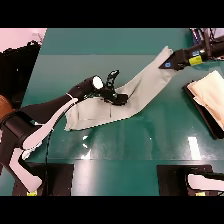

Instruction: Fold the shirts.

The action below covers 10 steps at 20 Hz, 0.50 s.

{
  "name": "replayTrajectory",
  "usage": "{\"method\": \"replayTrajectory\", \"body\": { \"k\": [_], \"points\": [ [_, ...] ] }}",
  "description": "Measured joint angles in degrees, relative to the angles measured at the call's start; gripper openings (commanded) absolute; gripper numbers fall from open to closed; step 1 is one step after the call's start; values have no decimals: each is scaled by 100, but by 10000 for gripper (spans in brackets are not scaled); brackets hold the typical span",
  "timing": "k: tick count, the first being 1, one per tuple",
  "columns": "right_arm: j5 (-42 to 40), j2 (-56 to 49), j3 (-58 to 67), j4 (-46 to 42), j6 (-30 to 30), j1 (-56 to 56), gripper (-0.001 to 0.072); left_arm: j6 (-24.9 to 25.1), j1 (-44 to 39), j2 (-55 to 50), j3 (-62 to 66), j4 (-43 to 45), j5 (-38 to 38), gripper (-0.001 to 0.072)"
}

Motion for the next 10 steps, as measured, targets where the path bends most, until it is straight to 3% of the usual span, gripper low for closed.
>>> {"method": "replayTrajectory", "body": {
  "k": [6, 10],
  "points": [
    [-229, 22, 289, -2, 85, 914, 19, 4, 216, 179, 140, 48, -66, 24],
    [-459, -125, 328, -4, 85, 1554, 19, 2, 918, 896, 179, 459, -297, 24]
  ]
}}
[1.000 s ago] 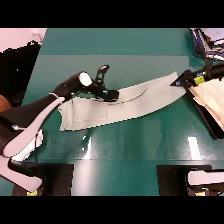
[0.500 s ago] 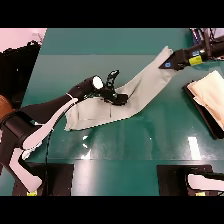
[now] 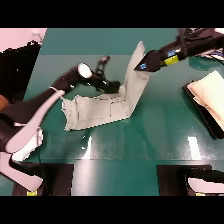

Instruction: Fold the shirts.

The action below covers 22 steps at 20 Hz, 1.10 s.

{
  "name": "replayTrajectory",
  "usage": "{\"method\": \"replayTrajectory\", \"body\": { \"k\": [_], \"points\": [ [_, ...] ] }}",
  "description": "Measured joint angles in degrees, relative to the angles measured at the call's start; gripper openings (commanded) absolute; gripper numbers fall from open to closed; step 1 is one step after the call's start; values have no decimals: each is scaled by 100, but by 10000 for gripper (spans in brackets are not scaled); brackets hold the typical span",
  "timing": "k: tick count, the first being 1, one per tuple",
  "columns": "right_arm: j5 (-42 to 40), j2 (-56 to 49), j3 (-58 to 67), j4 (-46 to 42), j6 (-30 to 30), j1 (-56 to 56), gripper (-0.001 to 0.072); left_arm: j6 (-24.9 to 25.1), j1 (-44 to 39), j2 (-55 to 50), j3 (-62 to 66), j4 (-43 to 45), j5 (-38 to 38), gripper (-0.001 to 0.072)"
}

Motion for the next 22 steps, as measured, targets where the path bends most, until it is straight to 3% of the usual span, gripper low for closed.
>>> {"method": "replayTrajectory", "body": {
  "k": [6, 7, 8, 9, 10, 11, 15, 19, 20, 22],
  "points": [
    [-850, -892, 85, 715, -634, 1414, 31, 2, 1563, 1537, 11, 1388, -638, 25],
    [-1032, -1106, 184, 815, -758, 1652, 252, 2, 1827, 1781, 11, 1580, -737, 25],
    [-1222, -1344, 328, 905, -903, 1891, 520, 2, 2072, 1993, 11, 1729, -811, 25],
    [-1366, -1561, 490, 973, -1027, 2090, 561, 2, 2280, 2159, 13, 1832, -879, 25],
    [-1429, -1788, 671, 1012, -1134, 2269, 537, 4, 2474, 2310, 13, 1919, -953, 25],
    [-1432, -1971, 844, 1045, -1187, 2382, 420, 9, 2614, 2420, 13, 1980, -1038, 25],
    [-997, -2194, 1040, 730, -1145, 2310, 377, 118, 2898, 2636, 11, 2083, -1399, 25],
    [-728, -1665, 94, 68, -905, 1451, 359, 173, 2981, 2693, 11, 2081, -1558, 25],
    [-750, -1484, -269, -59, -828, 1139, 362, 184, 2992, 2699, 11, 2074, -1582, 25],
    [-879, -1180, -999, -243, -673, 509, 587, 190, 3003, 2706, 11, 2013, -1598, 25]
  ]
}}
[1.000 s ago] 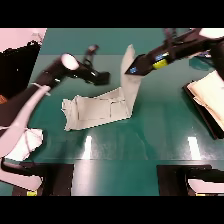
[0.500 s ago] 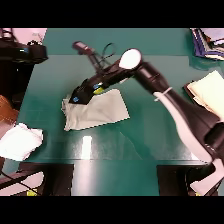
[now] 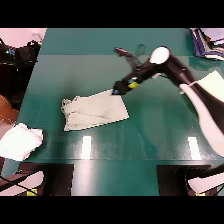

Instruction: Fold the shirts.

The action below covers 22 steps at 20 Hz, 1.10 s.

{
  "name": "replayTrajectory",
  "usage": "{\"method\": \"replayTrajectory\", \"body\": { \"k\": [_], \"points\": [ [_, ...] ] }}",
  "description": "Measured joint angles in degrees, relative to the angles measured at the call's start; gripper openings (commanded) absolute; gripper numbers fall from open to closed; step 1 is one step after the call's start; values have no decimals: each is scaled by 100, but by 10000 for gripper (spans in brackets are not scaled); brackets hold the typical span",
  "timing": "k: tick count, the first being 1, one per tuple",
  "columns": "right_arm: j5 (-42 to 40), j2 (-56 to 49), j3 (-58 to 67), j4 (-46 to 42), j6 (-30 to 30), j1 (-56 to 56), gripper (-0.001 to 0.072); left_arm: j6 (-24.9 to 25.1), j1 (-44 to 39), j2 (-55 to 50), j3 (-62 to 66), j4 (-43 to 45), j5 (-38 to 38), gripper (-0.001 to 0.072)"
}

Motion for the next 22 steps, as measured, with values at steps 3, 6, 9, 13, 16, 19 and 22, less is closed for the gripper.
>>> {"method": "replayTrajectory", "body": {
  "k": [3, 6, 9, 13, 16, 19, 22],
  "points": [
    [-186, 146, -885, 122, 153, -839, 595, 13, 9, 7, 0, -118, -20, 25],
    [-262, -98, -1364, 643, 238, -1274, 595, 15, 7, -11, -4, -199, -20, 25],
    [-293, -522, -1462, 1069, 267, -1226, 595, 15, 9, -28, -4, -232, -20, 25],
    [-289, -1185, -1012, 1331, 291, -662, 587, 15, 9, -35, -4, -243, -17, 25],
    [-267, -1585, -542, 1401, 337, -205, 429, 15, 7, -33, -4, -258, -17, 26],
    [-284, -1816, -116, 1397, 343, 122, 20, 15, -7, -33, -4, -304, -20, 25],
    [-286, -1897, 302, 1379, 232, 190, 19, 42, -155, -35, -4, -420, -35, 25]
  ]
}}
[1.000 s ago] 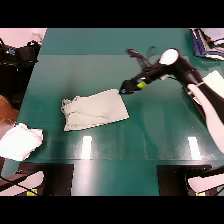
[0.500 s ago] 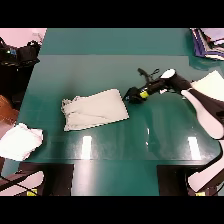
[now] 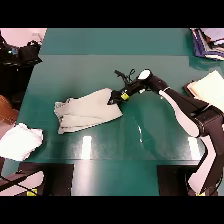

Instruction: Fold the shirts.

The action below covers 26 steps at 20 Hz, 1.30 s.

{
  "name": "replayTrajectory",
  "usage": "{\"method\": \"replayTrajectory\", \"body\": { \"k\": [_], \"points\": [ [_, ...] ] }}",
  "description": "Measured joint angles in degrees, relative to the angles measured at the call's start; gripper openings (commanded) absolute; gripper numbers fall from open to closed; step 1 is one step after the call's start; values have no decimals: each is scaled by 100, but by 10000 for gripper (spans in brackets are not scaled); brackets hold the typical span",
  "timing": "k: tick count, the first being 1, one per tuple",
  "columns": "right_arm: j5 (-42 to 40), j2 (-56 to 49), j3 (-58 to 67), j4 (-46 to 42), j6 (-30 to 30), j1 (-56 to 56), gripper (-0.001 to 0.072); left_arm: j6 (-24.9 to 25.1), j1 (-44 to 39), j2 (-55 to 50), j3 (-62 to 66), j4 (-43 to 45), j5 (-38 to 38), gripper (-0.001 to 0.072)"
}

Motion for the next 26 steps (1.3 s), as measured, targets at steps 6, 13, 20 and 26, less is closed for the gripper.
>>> {"method": "replayTrajectory", "body": {
  "k": [6, 13, 20, 26],
  "points": [
    [199, 179, 1231, -363, 243, -859, 19, 170, -870, 0, 0, -81, 57, 25],
    [39, 1342, 1805, -1589, 673, -3161, 19, 216, -1622, 0, 0, -98, 398, 25],
    [-164, 1902, 1635, -1893, 625, -5230, 18, 216, -2035, 0, -2, -116, 787, 25],
    [-184, 1958, 1989, -1886, 297, -5823, 18, 210, -2129, 0, 0, -140, 903, 25]
  ]
}}
